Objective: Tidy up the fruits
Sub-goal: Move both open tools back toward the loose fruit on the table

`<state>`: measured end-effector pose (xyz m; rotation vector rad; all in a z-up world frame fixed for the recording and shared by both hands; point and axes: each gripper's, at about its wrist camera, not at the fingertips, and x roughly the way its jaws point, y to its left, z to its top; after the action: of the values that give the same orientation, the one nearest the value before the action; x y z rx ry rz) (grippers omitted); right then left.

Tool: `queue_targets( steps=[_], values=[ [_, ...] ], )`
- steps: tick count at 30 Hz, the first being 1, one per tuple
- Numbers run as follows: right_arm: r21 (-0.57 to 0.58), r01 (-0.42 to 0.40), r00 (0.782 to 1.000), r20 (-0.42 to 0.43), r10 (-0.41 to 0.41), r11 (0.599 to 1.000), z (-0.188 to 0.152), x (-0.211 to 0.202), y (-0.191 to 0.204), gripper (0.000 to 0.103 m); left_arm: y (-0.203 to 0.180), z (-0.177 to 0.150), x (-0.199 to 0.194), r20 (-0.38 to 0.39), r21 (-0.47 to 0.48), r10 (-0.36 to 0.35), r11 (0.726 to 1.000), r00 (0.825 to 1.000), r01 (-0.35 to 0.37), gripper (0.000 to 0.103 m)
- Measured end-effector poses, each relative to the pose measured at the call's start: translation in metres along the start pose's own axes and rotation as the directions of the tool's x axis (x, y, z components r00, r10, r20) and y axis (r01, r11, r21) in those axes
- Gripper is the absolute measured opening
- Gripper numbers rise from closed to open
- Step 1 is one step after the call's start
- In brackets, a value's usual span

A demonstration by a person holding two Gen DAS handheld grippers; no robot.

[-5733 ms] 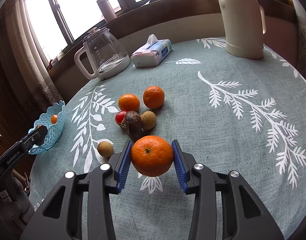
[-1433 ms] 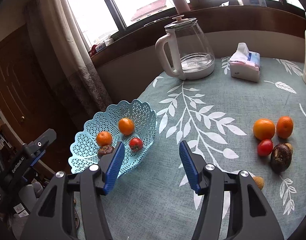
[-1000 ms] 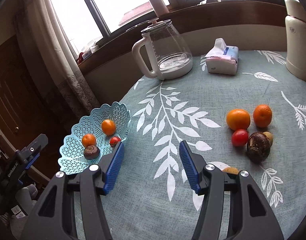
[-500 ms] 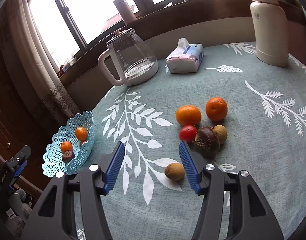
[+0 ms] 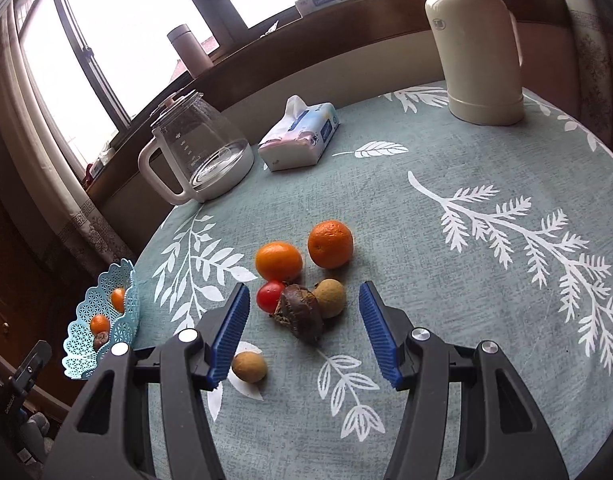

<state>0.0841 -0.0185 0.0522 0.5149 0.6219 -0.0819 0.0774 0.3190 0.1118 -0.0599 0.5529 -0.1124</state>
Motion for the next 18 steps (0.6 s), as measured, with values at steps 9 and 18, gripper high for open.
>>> queue_targets(
  steps=[9, 18],
  values=[
    [0.007, 0.014, 0.999, -0.04, -0.013, 1.0, 0.023, 0.026, -0.01, 0.057, -0.031, -0.008, 0.006, -0.03, 0.068, -0.05, 0.996, 0.998, 0.052, 0.1],
    [0.02, 0.011, 0.995, -0.1, -0.009, 1.0, 0.04, 0.067, -0.008, 0.057, -0.046, -0.016, 0.012, -0.059, 0.102, -0.077, 0.991, 0.995, 0.082, 0.1]
  ],
)
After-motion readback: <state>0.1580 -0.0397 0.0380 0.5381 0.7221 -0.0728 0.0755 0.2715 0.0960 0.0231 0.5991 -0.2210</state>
